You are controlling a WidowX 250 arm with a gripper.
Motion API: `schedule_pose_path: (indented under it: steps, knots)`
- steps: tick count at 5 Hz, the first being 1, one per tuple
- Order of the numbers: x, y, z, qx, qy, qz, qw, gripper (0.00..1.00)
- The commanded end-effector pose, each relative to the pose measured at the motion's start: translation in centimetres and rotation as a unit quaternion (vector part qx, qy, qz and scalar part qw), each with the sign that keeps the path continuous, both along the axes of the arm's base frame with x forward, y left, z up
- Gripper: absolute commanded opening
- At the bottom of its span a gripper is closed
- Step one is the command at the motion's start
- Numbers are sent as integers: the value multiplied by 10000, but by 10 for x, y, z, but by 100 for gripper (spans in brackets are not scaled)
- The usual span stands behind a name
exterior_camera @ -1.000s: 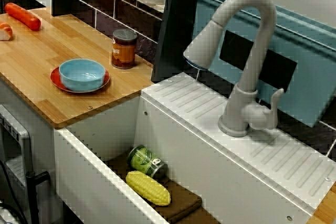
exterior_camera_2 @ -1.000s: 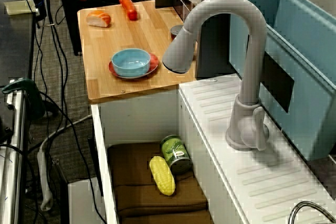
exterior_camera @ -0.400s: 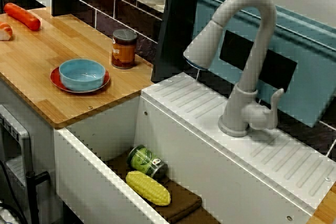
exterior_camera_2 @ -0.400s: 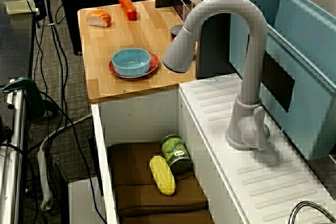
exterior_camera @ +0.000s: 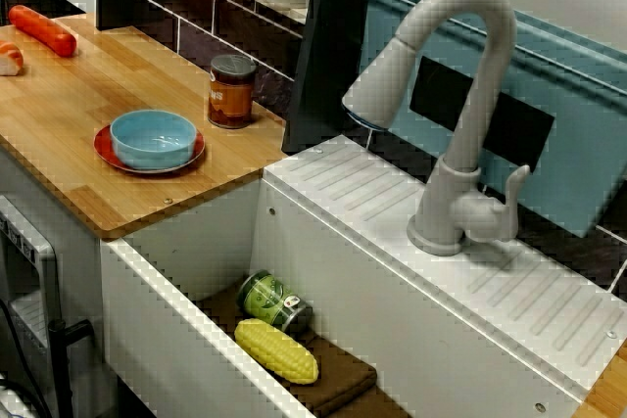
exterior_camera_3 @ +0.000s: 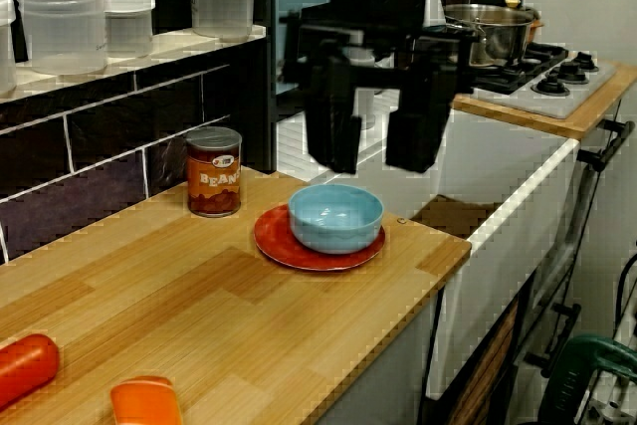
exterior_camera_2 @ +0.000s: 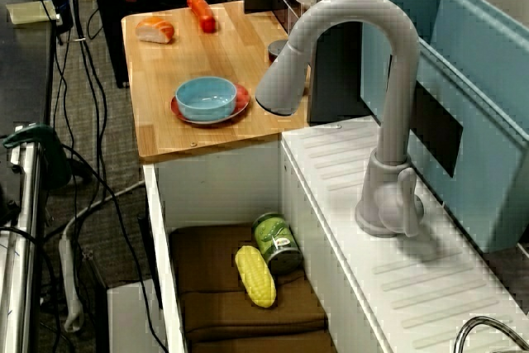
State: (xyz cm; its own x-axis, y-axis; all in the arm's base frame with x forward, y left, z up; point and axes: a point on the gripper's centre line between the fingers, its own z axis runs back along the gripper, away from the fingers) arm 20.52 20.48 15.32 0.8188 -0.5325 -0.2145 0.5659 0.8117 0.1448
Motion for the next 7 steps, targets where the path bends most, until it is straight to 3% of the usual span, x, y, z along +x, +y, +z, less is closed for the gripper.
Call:
schedule_pose_path:
  steps: [1,2,3,4,5,6,7]
  knots:
    - [8,67,-12,-2,184,138,9997,100]
    - [7,79,-18,-63,16,106,9999,100]
    - [9,83,-28,28,-233,259,9994,100]
    - [17,90,-40,65,-420,667,9969,100]
    - [25,96,-41,-144,-478,1395,9890,100]
    - [25,95,-35,-368,-416,1440,9880,95]
    - [26,94,-37,-331,-458,1413,9884,100]
